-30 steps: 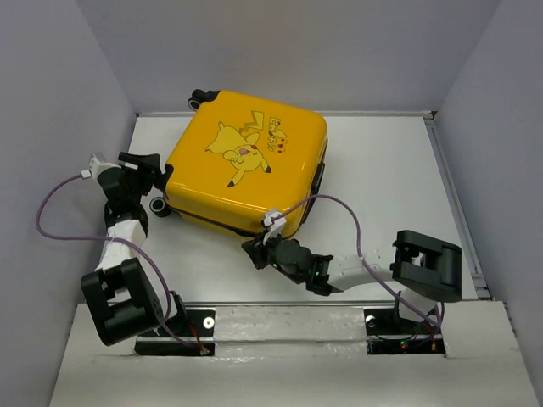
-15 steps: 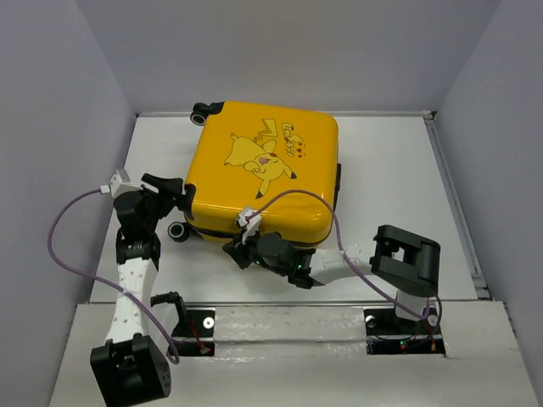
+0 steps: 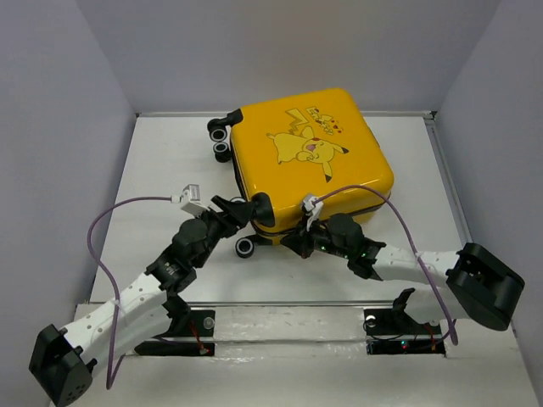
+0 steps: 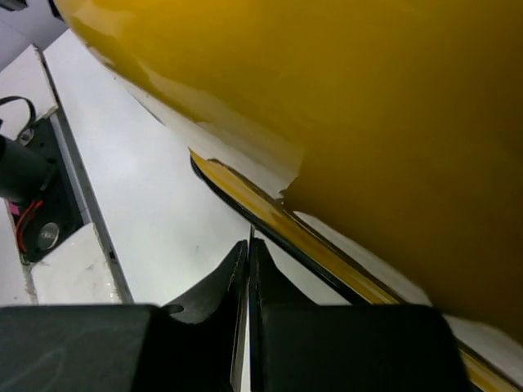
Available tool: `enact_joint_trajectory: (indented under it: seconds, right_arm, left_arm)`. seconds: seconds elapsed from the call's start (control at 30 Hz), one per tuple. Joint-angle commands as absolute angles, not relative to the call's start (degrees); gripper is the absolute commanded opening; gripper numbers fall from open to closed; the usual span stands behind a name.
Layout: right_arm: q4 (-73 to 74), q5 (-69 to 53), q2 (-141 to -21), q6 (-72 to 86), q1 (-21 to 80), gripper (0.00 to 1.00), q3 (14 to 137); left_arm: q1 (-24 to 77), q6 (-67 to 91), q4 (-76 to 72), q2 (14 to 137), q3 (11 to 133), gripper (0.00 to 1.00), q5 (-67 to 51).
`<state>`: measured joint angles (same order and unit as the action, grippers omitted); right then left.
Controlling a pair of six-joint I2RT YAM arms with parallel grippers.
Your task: Pack the luggage
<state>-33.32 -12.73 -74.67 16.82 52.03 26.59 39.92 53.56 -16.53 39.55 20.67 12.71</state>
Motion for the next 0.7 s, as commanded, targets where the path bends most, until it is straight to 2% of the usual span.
enact_joint_trajectory:
  seconds: [0.0, 0.1, 0.23, 0.3, 0.53, 0.67]
  right_arm:
    - [-37.1, -22.1, -78.1, 22.6, 54.5, 0.07, 27.9]
    - [-36.9, -16.6, -82.9, 22.2, 63.3, 0.07, 30.8]
    - [-45.9, -16.2, -85.5, 27.5, 66.1, 0.07, 28.2]
    - [-46.4, -15.9, -82.1, 28.5, 66.1, 0.07, 26.6]
    - [-29.5, -9.3, -65.7, 26.0, 67.9, 0.07, 24.3]
    - [-21.7, -8.1, -60.4, 25.5, 67.9, 0.07, 26.0]
  left_arm:
    - [53.7, 54.1, -20.9, 46.0, 22.5, 0.06, 9.7]
    - [54.7, 52.3, -22.7, 49.2, 25.7, 0.06, 9.3]
    - [55.0, 48.9, -22.9, 52.3, 29.9, 0.06, 8.1]
    - [55.0, 45.6, -22.3, 53.0, 32.8, 0.06, 8.9]
    - [52.9, 39.0, -18.8, 56.0, 43.8, 0.06, 12.0]
    - [51.4, 37.0, -16.9, 54.9, 47.4, 0.06, 13.1]
